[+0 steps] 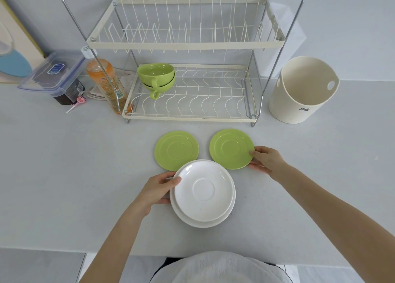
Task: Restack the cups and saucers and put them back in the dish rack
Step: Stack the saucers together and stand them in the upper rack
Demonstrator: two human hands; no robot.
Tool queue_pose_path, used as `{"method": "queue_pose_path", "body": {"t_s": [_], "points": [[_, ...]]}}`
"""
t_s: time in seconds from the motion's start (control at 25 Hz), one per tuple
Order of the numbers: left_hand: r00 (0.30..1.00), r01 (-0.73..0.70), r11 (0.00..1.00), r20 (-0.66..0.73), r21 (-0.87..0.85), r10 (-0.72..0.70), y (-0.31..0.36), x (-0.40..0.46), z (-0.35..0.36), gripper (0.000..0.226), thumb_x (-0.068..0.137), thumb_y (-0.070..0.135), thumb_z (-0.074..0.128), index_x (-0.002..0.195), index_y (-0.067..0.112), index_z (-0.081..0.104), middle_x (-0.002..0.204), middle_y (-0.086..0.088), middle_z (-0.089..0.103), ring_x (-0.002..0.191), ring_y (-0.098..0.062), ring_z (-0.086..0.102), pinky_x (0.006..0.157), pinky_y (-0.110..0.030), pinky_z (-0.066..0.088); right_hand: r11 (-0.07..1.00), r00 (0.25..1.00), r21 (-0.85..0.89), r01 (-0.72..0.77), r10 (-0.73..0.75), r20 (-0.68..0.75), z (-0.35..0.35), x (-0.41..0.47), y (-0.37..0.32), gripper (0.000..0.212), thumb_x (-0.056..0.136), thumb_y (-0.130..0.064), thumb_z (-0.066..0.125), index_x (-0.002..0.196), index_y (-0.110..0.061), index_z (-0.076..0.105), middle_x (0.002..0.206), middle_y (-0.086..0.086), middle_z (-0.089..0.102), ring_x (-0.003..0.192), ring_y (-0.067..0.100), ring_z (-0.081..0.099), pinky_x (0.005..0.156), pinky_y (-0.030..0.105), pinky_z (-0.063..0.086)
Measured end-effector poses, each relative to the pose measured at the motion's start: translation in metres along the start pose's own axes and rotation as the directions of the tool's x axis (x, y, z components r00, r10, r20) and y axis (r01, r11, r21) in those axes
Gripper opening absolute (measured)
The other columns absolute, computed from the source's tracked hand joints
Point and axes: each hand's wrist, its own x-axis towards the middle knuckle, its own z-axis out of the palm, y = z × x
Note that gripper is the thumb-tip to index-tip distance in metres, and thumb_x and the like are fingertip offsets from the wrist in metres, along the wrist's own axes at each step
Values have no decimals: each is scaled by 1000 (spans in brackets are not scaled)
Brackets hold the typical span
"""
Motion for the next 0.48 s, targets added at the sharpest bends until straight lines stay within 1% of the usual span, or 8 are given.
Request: {"method": "queue_pose_path", "body": {"t_s": [0.08, 0.12, 0.24, 0.32, 0.4, 0.48], "points": [[1000, -2, 1000, 0, 1, 2, 0, 0, 0, 20, 87, 26, 58, 107, 27, 60, 94, 3, 67, 80, -10, 65, 61, -20, 54, 999, 999, 35, 10, -11, 36, -1, -5, -1, 13, 89, -3, 53, 80, -12, 56, 79, 5, 61, 69, 18, 61, 50, 15, 55], [1000, -2, 1000, -2, 2, 2, 0, 0, 0, 20, 87, 26, 58, 107, 27, 61, 94, 3, 67, 80, -9, 65, 61, -20, 55, 998, 998, 56, 13, -16, 56, -2, -7, -3, 15, 89, -3, 53, 78, -12, 55, 82, 5, 61, 70, 19, 61, 52, 16, 56], [1000, -5, 1000, -6, 6, 5, 0, 1, 0, 20, 87, 26, 58, 107, 27, 61, 94, 4, 67, 79, -8, 65, 60, -18, 55, 986, 994, 165, 23, -41, 105, -3, -16, -9, 15, 90, -2, 52, 78, -11, 55, 86, 5, 60, 75, 21, 62, 56, 18, 59], [1000, -4, 1000, -5, 14, 4, 0, 0, 0, 20, 87, 26, 58, 107, 27, 61, 96, 3, 67, 79, -8, 65, 61, -19, 55, 979, 988, 200, 37, -67, 142, -4, -23, -15, 13, 90, -3, 52, 80, -11, 57, 87, 4, 61, 76, 20, 63, 60, 19, 59], [1000, -1, 1000, -5, 20, 1, 1, 0, -1, 21, 87, 26, 58, 108, 27, 61, 96, 3, 67, 79, -7, 65, 61, -19, 55, 986, 975, 162, 39, -73, 208, -2, -29, -20, 12, 90, -5, 53, 82, -12, 58, 87, 3, 64, 74, 18, 65, 63, 18, 59], [1000, 1, 1000, -4, 22, -1, 1, 0, -1, 22, 87, 27, 58, 109, 27, 61, 94, 4, 67, 78, -6, 65, 57, -16, 54, 998, 959, 51, 40, -53, 280, 1, -37, -22, 11, 89, -8, 55, 82, -15, 60, 85, 0, 66, 68, 13, 67, 63, 17, 59]]}}
